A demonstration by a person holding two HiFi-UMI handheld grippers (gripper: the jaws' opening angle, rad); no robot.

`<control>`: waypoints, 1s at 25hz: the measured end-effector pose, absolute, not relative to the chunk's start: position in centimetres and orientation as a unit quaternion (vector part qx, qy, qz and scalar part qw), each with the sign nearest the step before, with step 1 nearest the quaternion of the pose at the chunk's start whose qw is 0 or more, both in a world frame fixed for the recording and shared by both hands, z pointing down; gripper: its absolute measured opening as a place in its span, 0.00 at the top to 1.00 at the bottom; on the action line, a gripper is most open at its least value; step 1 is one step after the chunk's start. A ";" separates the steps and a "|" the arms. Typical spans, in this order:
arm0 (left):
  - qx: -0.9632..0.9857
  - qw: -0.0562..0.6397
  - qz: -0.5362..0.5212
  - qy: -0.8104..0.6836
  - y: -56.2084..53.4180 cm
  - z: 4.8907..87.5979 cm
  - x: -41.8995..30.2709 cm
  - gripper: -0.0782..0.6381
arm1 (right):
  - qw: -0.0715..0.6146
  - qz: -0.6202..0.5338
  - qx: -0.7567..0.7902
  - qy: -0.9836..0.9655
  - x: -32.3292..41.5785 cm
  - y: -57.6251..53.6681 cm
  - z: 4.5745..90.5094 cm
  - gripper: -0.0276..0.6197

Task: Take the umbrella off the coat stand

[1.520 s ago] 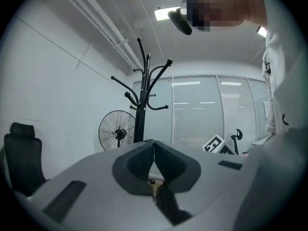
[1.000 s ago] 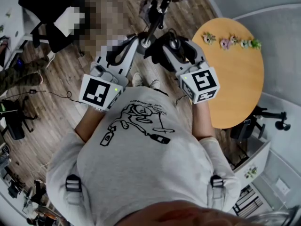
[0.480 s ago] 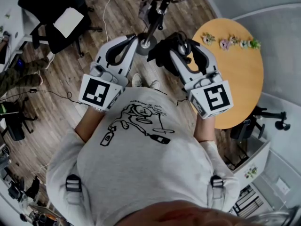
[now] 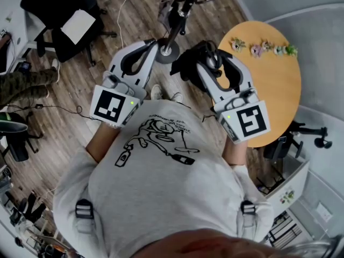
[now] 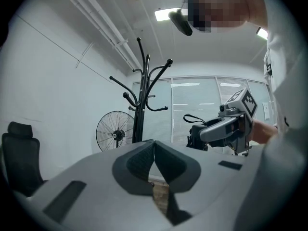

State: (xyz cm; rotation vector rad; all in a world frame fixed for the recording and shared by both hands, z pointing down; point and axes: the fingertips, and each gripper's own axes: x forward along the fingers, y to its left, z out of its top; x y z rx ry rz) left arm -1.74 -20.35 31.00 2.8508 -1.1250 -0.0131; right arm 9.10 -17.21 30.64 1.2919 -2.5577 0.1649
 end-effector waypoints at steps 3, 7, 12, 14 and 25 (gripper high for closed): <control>0.930 0.037 -0.004 -0.366 -20.3 31.0 -1.7 0.88 | 0.135 0.060 0.448 -0.882 9.2 -17.1 30.9 0.63; 0.930 0.039 -0.006 -0.365 -20.0 30.8 -1.5 0.88 | 0.133 0.058 0.445 -0.883 9.3 -16.8 30.9 0.63; 0.930 0.034 -0.006 -0.366 -19.8 30.5 -1.5 0.88 | 0.136 0.059 0.450 -0.880 9.6 -16.7 30.6 0.63; 0.930 0.027 -0.008 -0.366 -19.8 30.3 -1.4 0.88 | 0.134 0.057 0.450 -0.881 9.5 -16.6 30.4 0.63; 0.931 0.029 -0.008 -0.364 -19.5 30.3 -1.5 0.88 | 0.124 0.052 0.446 -0.885 9.4 -16.2 29.9 0.63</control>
